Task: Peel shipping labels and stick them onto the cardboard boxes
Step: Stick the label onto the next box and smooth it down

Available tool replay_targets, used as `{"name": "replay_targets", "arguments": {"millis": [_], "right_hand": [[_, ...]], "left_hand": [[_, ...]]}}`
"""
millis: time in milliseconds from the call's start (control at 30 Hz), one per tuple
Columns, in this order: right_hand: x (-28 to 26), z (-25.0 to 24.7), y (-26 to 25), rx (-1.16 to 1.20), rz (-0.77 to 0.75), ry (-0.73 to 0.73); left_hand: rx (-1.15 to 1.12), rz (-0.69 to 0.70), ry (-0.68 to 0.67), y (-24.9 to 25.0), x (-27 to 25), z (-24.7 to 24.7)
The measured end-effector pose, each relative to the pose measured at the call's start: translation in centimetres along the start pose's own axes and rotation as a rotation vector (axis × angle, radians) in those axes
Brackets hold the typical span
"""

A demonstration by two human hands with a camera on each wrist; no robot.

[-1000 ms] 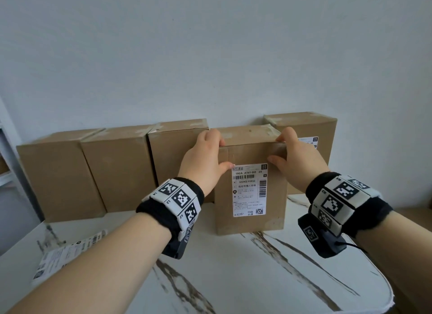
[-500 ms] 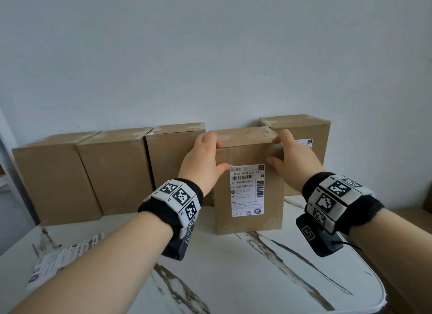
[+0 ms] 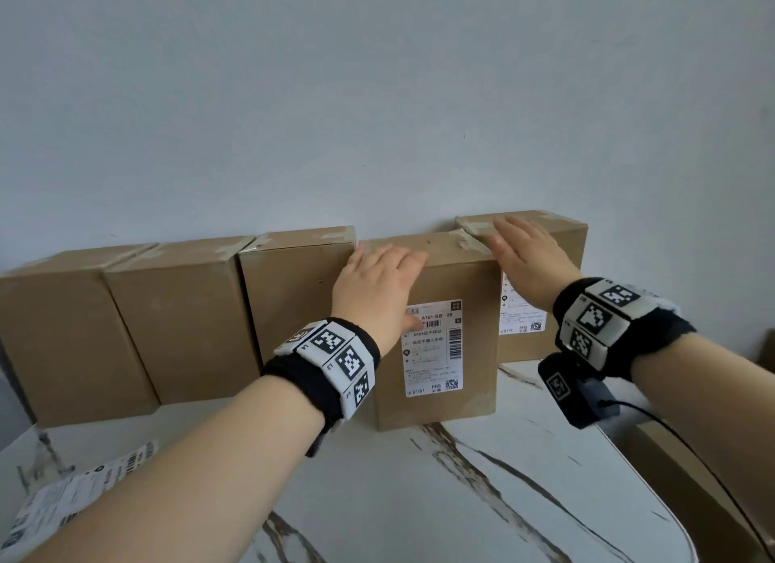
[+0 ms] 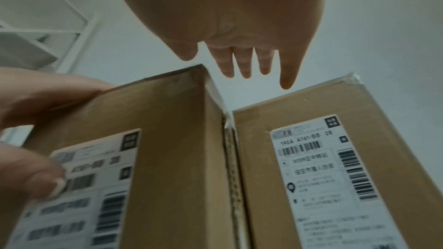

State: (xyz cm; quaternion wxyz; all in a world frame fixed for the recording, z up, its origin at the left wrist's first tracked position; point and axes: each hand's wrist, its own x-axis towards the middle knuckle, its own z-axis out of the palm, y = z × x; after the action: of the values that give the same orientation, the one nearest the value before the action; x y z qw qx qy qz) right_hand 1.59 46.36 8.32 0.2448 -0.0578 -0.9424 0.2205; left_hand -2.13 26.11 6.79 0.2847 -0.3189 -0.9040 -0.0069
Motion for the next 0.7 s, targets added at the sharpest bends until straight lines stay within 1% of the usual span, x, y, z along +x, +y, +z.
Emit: {"name": "replay_targets", "arguments": {"millis": [200, 400, 567, 700], "right_hand": [[3.0, 0.4, 1.8, -0.061, 0.020, -0.113], [3.6, 1.9, 2.9, -0.158, -0.007, 0.019], [3.6, 3.5, 3.4, -0.178, -0.019, 0.144], [3.7, 4.3, 3.6, -0.202, -0.027, 0.195]], "left_hand": [[0.041, -0.044, -0.037, -0.9, 2.2, 1.1], [0.079, -0.065, -0.078, -1.4, 5.1, 2.4], [0.142, -0.078, -0.120, -1.8, 7.3, 2.7], [0.166, -0.089, -0.118, -2.0, 8.0, 2.9]]}}
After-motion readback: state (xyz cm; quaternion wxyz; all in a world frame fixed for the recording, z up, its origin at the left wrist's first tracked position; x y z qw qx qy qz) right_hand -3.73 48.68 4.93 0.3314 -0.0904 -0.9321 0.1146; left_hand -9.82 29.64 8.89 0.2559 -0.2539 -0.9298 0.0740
